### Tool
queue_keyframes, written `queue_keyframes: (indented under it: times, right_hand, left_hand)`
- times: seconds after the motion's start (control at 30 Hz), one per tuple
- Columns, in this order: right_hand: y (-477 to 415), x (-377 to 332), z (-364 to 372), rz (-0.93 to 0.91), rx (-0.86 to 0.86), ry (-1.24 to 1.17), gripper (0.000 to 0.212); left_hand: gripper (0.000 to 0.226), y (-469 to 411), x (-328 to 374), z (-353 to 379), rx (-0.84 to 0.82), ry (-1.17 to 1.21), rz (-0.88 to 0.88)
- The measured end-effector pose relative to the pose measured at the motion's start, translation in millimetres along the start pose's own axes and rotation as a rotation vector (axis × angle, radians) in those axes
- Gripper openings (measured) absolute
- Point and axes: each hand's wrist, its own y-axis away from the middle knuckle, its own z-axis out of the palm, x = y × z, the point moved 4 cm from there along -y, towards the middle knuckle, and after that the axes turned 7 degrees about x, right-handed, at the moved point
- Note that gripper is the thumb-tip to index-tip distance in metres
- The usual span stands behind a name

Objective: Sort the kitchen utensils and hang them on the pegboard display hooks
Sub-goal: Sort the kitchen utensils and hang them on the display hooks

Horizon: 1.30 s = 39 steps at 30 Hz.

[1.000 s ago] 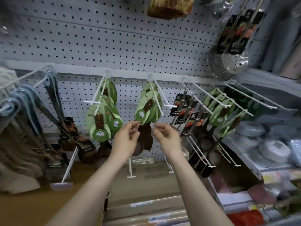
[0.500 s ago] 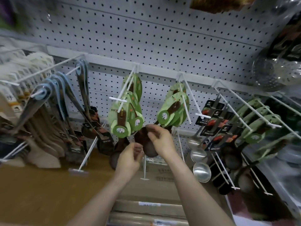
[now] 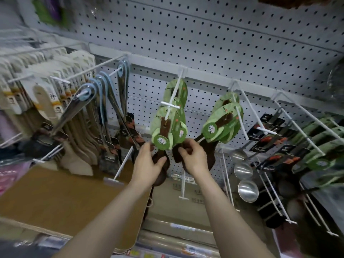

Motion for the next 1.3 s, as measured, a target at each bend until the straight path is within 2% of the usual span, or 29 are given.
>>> queue_keyframes:
  times: [0.1,0.23,0.43,0.57,0.83,0.9,1.1,1.3]
  right_hand:
    - [3,0,-3,0.011,0.001,0.0,0.024]
    - [9,4,-9,0.009,0.026,-0.034,0.024]
    - [21,7,-12,-0.007,-0.014,-0.063,0.022]
    - [25,8,-11,-0.018,-0.084,-0.103,0.017]
    - [42,1,-6,-0.013,-0.303,-0.221,0.003]
    - [47,-3,2,-0.002,-0.283,-0.269,0.012]
    - [53,-17,24,0.033,-0.192,-0.336,0.012]
    - [51,-19,25,0.054,-0.143,-0.237,0.017]
  left_hand:
    - [0.042,-12,2,7,-0.084,-0.022,-0.049]
    - [0.035,-16,-4,10,-0.122,0.066,-0.065]
    - [0.041,-7,-16,1,-0.172,0.175,-0.076]
    - [0.041,-3,-18,-12,-0.192,0.211,-0.053]
    - [0.022,8,-20,-27,-0.22,0.264,-0.062]
    - [0.018,11,-20,-28,-0.234,0.303,-0.069]
    - [0.006,17,-17,-30,-0.282,0.339,-0.045]
    - [0.015,17,-17,-32,-0.25,0.282,-0.065]
